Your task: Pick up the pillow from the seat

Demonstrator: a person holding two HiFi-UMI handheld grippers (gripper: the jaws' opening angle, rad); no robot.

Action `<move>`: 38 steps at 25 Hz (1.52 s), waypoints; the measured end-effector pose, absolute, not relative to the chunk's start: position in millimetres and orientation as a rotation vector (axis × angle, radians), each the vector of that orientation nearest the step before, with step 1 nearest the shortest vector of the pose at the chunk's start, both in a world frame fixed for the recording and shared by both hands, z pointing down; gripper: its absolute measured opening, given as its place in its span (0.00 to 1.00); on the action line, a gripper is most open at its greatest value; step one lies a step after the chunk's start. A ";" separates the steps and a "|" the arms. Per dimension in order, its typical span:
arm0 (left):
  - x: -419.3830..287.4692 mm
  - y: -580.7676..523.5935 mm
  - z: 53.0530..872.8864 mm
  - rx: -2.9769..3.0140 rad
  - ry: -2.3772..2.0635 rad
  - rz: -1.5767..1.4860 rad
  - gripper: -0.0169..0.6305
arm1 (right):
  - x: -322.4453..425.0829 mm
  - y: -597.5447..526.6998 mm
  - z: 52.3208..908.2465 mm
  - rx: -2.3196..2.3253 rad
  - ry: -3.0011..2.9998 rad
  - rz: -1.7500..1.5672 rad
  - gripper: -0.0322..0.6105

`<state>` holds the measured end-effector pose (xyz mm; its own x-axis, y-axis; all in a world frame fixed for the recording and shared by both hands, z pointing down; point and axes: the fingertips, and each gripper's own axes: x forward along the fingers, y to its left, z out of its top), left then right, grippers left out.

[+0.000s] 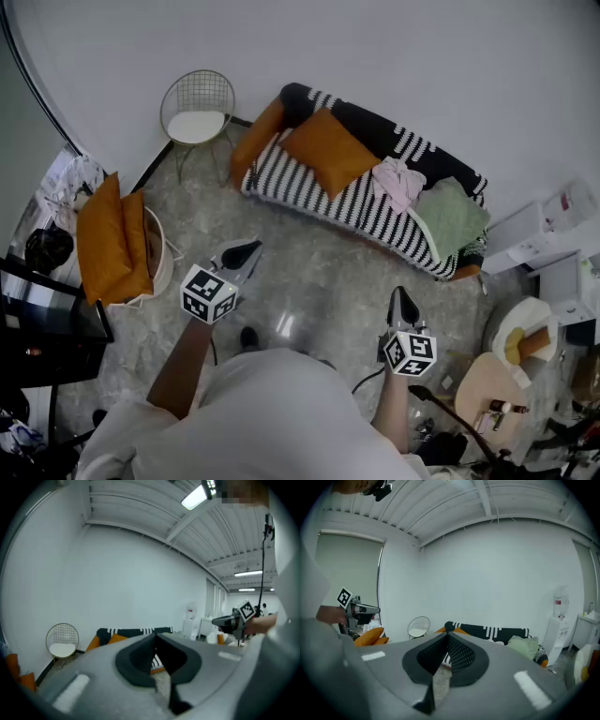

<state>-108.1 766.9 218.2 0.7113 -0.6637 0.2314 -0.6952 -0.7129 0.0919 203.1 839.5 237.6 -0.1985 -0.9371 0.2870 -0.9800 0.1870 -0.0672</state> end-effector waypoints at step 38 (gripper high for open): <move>-165.9 740.9 238.0 2.763 -0.961 0.313 0.03 | 133.8 832.4 251.8 1.918 -2.184 0.420 0.06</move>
<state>-165.9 740.9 238.0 0.7664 -0.5863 0.2625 -0.6285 -0.7689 0.1176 133.8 832.4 251.8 -0.1349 -0.9321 0.3360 -0.9903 0.1155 -0.0773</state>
